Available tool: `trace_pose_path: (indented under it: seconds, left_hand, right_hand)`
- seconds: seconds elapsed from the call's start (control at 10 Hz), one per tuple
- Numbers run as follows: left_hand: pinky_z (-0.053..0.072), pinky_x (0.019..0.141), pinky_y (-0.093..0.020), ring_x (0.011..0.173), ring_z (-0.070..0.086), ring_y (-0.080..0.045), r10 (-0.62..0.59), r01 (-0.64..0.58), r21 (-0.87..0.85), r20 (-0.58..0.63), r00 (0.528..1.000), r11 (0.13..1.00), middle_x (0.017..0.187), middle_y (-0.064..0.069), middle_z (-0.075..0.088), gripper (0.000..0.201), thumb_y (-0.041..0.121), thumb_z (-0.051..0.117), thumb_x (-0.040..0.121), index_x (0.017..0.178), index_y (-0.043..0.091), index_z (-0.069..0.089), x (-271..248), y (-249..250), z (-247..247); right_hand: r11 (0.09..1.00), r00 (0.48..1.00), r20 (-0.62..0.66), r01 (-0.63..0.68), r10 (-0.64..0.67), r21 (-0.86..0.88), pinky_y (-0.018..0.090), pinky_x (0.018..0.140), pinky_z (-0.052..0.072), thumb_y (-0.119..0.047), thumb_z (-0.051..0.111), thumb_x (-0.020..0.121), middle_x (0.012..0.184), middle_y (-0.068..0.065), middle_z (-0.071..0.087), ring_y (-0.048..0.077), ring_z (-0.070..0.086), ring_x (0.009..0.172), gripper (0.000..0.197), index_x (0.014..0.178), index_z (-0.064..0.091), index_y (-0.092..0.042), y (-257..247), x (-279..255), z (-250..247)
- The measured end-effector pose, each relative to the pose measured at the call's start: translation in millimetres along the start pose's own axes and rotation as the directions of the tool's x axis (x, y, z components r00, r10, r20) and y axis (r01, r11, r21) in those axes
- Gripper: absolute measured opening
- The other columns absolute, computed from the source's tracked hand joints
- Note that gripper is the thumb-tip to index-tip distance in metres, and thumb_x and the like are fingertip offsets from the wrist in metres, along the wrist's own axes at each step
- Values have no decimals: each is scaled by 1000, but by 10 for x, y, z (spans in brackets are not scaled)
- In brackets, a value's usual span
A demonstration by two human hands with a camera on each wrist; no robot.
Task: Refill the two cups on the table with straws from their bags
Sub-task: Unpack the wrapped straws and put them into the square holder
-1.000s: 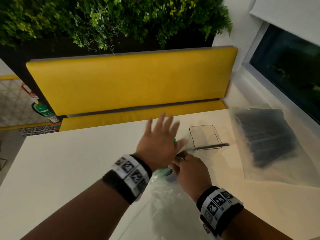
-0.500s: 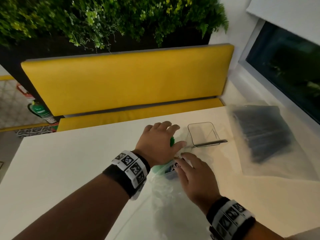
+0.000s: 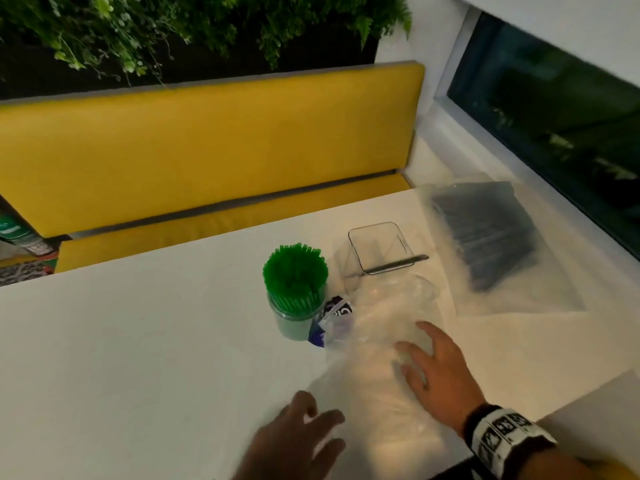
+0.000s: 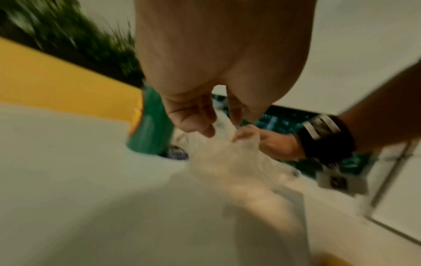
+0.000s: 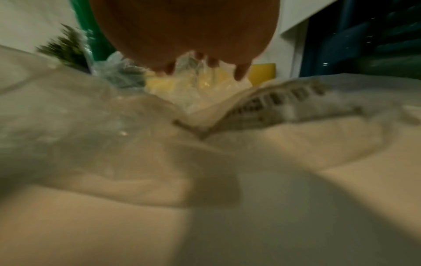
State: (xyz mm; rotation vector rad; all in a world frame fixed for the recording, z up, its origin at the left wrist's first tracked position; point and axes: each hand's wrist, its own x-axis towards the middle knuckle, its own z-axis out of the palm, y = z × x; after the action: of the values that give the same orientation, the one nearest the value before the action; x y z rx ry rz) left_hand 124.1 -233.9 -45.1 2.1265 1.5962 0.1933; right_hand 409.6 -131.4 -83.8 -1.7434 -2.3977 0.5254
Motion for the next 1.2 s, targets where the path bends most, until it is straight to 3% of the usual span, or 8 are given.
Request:
trace_pose_path:
  seconds: [0.3,0.5,0.6,0.7,0.9,1.0,1.1,1.2]
  left_hand:
    - [34,112,-35,137,42,-29,-121,161,-76,374,919,984,152,-9,28,76,47,52,96,157,38,8,910,-197,524]
    - [46,103,-35,122,58,-23,2,-7,17,291,957,1000,132,-2,60,36,30,41,99,134,25,50,923,-248,362]
    - [51,93,-32,107,59,-15,60,-14,-227,196,979,974,113,5,58,23,49,52,90,96,28,60,985,8,80]
    - [42,100,-24,119,49,-4,53,8,-626,80,995,780,124,19,51,26,39,70,86,109,32,60,1179,461,-162]
    - [51,83,-19,99,65,-8,-5,-258,-787,-315,949,560,98,20,65,9,42,63,93,100,38,59,2084,1754,-220]
    - [42,107,-37,121,53,-9,435,-476,-562,-218,874,676,124,14,57,28,51,57,96,120,38,55,2300,2196,-45]
    - [39,111,-41,131,45,-17,560,-602,-273,-222,798,750,139,3,49,44,47,50,98,137,27,48,2566,2420,197]
    - [46,100,-32,112,49,-15,560,-611,-149,-277,781,778,124,4,51,45,44,57,84,124,23,52,2726,2519,187]
  right_hand:
    - [960,927,290,-271,238,78,32,122,17,-92,57,55,162,-15,-7,13,8,151,121,154,13,-39,-70,57,261]
    - [976,918,330,-200,218,-87,32,109,23,-63,36,81,140,-18,50,11,46,131,60,136,48,-42,198,-406,79]
    - [845,900,217,-430,377,318,19,94,39,-36,51,90,113,-12,65,11,58,109,25,103,69,-27,220,-630,-258]
    - [466,844,149,-422,516,777,25,63,46,-6,53,93,71,-4,65,21,58,68,22,84,65,-22,227,-765,-643]
    - [159,753,62,-218,655,963,47,89,53,-17,48,101,108,8,67,28,64,99,17,102,60,-29,466,-196,-1039]
    - [-104,781,253,-236,572,966,28,69,57,4,43,100,92,-3,70,18,65,89,28,100,61,-18,696,-99,-1303]
    - [-448,810,289,-37,510,893,29,58,58,-16,42,101,72,8,69,26,65,74,32,81,65,-5,1043,-114,-1604]
    - [-623,877,350,-77,328,778,55,92,52,-68,31,94,116,22,68,38,65,105,76,114,69,-5,1259,-83,-1793]
